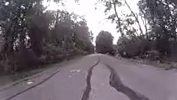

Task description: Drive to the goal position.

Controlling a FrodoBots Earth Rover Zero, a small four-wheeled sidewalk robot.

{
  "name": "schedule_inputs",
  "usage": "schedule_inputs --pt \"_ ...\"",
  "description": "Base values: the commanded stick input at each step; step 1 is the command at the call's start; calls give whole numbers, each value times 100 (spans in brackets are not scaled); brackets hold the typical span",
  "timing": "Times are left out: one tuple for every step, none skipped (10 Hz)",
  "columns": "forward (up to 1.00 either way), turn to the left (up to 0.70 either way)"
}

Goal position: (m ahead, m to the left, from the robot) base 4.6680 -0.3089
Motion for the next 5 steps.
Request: schedule_inputs --pt "70 0" --pt "70 0" --pt "70 0" --pt "70 11" --pt "70 35"
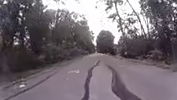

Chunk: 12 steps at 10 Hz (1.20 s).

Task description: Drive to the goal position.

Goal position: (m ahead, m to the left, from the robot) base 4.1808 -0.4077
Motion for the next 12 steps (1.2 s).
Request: schedule_inputs --pt "70 35" --pt "70 35" --pt "70 29" --pt "70 0" --pt "70 0" --pt "70 0" --pt "70 0" --pt "70 0" --pt "70 0" --pt "70 0" --pt "70 0" --pt "70 0"
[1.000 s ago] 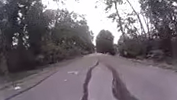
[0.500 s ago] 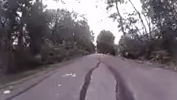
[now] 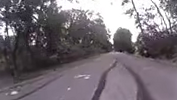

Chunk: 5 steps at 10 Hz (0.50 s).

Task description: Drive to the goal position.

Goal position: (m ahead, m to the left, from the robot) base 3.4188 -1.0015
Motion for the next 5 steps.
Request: schedule_inputs --pt "70 0" --pt "70 0" --pt "70 0" --pt "70 0" --pt "70 0"
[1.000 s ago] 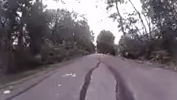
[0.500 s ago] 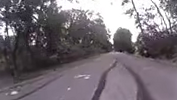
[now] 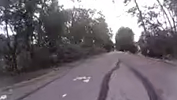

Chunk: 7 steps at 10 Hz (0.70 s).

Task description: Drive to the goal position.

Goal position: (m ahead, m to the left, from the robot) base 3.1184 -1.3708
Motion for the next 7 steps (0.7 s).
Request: schedule_inputs --pt "70 0" --pt "70 0" --pt "70 0" --pt "70 0" --pt "70 0" --pt "70 0" --pt "70 0"
